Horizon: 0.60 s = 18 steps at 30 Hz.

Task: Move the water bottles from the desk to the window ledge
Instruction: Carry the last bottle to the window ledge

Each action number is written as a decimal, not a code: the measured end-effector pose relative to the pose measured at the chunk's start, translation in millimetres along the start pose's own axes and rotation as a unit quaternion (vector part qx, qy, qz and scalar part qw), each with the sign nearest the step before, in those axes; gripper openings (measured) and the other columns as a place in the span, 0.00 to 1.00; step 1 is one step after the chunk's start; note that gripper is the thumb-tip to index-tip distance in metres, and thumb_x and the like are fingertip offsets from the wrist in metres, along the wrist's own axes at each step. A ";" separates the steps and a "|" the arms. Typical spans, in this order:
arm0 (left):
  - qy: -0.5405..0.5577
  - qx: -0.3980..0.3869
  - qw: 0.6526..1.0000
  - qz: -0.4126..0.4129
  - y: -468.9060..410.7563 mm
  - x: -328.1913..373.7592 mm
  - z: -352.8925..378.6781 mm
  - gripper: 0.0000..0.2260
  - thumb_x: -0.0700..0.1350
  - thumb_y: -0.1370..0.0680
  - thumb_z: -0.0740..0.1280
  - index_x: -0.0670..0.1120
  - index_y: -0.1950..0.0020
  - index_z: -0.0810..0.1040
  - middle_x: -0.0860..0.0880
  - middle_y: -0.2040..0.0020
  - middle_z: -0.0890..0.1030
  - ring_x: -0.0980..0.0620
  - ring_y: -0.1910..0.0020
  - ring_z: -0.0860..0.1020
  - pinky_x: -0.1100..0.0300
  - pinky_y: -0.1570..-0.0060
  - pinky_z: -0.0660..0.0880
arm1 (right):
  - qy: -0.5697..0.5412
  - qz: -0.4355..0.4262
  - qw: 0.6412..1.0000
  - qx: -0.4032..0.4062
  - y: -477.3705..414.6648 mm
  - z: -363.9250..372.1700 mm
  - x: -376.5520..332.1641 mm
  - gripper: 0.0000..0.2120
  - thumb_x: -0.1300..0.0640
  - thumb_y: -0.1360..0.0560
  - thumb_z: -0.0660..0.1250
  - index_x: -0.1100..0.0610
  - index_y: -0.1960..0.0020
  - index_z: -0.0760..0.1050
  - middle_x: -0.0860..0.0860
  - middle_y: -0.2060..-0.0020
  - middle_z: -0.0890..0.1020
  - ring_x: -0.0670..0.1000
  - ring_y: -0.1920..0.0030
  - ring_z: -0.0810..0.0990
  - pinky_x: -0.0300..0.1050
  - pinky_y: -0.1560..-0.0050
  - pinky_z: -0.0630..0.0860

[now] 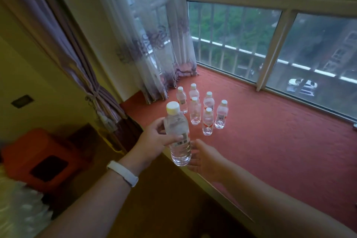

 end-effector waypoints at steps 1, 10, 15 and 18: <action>-0.006 -0.006 1.000 0.002 -13.2 1.2 -0.6 0.22 0.35 0.33 0.78 0.44 0.40 0.79 0.45 0.47 0.85 0.47 0.46 0.83 0.50 0.44 0.80 | -0.001 -0.001 1.000 0.003 -6.4 -0.7 -8.5 0.20 0.49 0.23 0.62 0.59 0.36 0.74 0.60 0.42 0.81 0.60 0.42 0.81 0.56 0.36 0.75; -0.034 -0.078 0.996 0.029 -136.1 -11.0 -22.3 0.27 0.41 0.38 0.79 0.45 0.41 0.79 0.46 0.47 0.85 0.47 0.45 0.82 0.54 0.46 0.80 | -0.061 -0.020 0.993 0.097 -96.4 -3.5 -56.1 0.14 0.51 0.22 0.61 0.58 0.43 0.77 0.57 0.48 0.84 0.55 0.47 0.83 0.51 0.42 0.77; -0.059 -0.138 0.987 0.052 -216.5 -31.2 -52.1 0.25 0.42 0.40 0.81 0.51 0.46 0.79 0.52 0.51 0.85 0.55 0.50 0.82 0.63 0.53 0.78 | -0.143 -0.030 0.976 0.161 -177.0 14.6 -73.6 0.15 0.50 0.23 0.62 0.57 0.42 0.78 0.58 0.45 0.83 0.55 0.49 0.83 0.49 0.44 0.77; -0.050 -0.169 0.983 0.044 -271.8 -44.4 -76.9 0.25 0.45 0.40 0.82 0.52 0.46 0.79 0.53 0.51 0.85 0.55 0.50 0.82 0.63 0.53 0.77 | -0.187 -0.032 0.961 0.200 -219.0 28.1 -87.7 0.10 0.51 0.22 0.62 0.55 0.47 0.77 0.55 0.51 0.83 0.53 0.54 0.81 0.49 0.43 0.74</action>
Point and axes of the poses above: each hand's wrist, its own y-axis away from the middle knuckle, its own z-axis out of the palm, x = y × z, the point moved 5 cm from there along -y, towards the middle knuckle
